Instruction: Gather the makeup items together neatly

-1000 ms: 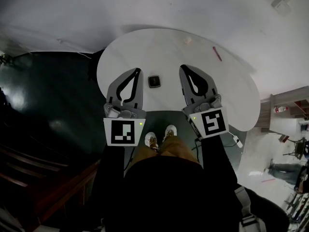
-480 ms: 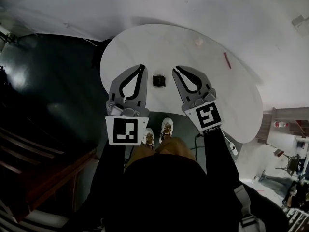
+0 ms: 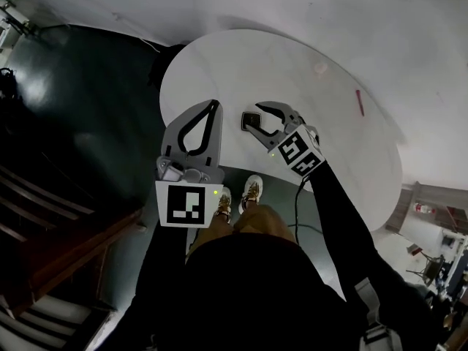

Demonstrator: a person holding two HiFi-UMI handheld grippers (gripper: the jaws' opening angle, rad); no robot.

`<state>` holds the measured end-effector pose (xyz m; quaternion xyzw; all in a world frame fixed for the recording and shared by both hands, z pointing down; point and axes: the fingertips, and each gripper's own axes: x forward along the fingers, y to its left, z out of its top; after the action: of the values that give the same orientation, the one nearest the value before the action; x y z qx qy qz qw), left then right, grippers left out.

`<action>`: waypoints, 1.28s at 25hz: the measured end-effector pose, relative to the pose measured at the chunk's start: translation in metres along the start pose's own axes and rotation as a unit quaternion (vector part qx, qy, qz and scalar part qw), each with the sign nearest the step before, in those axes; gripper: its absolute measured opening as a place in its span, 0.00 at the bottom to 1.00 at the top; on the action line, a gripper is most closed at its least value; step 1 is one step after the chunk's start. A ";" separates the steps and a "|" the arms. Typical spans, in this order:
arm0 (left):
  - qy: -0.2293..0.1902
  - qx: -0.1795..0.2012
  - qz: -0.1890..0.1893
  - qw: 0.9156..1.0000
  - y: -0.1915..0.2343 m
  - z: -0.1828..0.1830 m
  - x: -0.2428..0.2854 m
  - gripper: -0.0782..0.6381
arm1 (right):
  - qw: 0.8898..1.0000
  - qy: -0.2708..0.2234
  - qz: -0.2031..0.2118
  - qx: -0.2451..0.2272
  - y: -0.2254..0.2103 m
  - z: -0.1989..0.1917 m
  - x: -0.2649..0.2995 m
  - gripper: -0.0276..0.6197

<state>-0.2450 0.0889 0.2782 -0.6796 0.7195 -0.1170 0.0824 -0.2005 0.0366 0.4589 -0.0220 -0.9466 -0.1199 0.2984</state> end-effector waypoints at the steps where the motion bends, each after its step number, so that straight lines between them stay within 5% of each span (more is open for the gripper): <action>1: 0.002 -0.002 0.004 1.000 0.002 -0.001 -0.001 0.13 | 1.000 0.018 0.014 -0.013 0.004 -0.011 0.008 0.38; 4: 0.012 -0.036 0.025 0.999 0.009 -0.007 -0.005 0.13 | 0.995 0.065 0.057 -0.047 0.014 -0.037 0.030 0.41; 10: 0.029 0.012 0.010 0.999 0.006 -0.012 -0.008 0.13 | 0.980 0.136 0.131 -0.066 0.026 -0.088 0.064 0.50; 16: 0.050 -0.006 0.027 0.998 0.007 -0.024 -0.008 0.13 | 0.966 0.184 0.171 -0.061 0.028 -0.127 0.085 0.53; 28: 0.070 0.004 0.036 0.997 0.005 -0.036 0.005 0.13 | 0.953 0.218 0.201 -0.062 0.032 -0.155 0.100 0.55; 32: 0.066 0.006 0.031 0.997 0.001 -0.034 0.010 0.13 | 0.964 0.196 0.177 -0.037 0.027 -0.150 0.091 0.55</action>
<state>-0.2561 0.0807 0.3108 -0.6469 0.7436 -0.1637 0.0422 -0.1883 0.0244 0.6357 -0.1765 -0.8455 -0.1019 0.4935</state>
